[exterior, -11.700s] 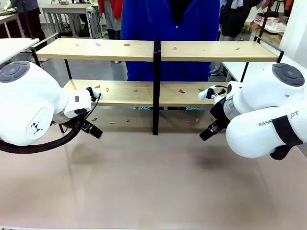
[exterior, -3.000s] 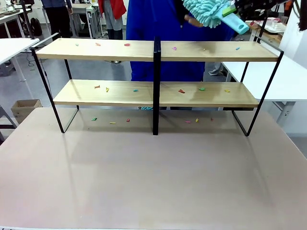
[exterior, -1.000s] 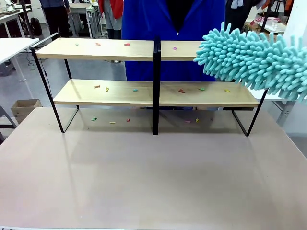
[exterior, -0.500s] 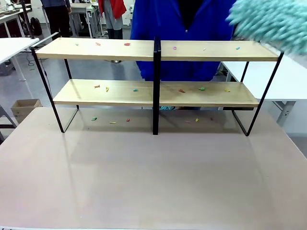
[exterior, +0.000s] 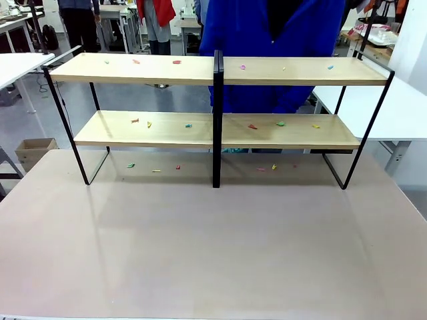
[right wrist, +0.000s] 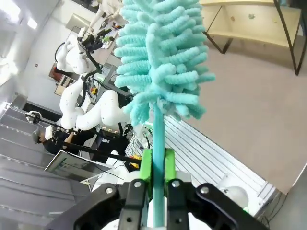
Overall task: Clean the shelves.
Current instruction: Pick up the Duster when the human hands it over, then clean a randomly selected level of the Shelf with the Duster.
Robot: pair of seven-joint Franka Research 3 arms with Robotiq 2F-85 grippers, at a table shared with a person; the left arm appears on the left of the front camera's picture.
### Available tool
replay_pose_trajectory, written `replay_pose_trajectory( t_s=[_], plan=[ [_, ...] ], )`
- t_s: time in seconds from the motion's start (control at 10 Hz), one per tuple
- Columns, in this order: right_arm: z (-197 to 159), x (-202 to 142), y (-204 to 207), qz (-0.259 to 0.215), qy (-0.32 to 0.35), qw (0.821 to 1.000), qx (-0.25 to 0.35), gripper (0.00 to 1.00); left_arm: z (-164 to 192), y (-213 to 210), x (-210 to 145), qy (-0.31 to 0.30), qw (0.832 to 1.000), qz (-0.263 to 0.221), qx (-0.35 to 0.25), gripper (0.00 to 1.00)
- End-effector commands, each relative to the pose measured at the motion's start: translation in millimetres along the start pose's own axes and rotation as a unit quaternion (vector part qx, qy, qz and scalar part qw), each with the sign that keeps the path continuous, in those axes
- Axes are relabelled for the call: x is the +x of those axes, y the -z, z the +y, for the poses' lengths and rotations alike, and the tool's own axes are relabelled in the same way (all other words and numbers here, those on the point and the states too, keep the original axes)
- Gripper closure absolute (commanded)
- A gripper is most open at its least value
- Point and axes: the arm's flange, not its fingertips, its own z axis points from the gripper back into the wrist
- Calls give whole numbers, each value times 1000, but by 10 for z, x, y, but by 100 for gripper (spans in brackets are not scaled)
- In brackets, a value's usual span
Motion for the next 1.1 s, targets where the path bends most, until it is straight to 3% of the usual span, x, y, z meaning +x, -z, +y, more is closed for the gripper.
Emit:
replay_pose_trajectory(
  t_s=[0.0,0.9,1.0],
  plan=[
    [86,-63,23,8,-10,1000,-3,88,3,5,-7,2,1000,-2,-4,0],
    [44,-29,45,12,5,1000,-7,88,3,5,-7,2,1000,-2,-4,0],
    [211,-252,-24,74,-20,997,-24,88,3,5,-7,2,1000,-2,-4,0]
  ],
)
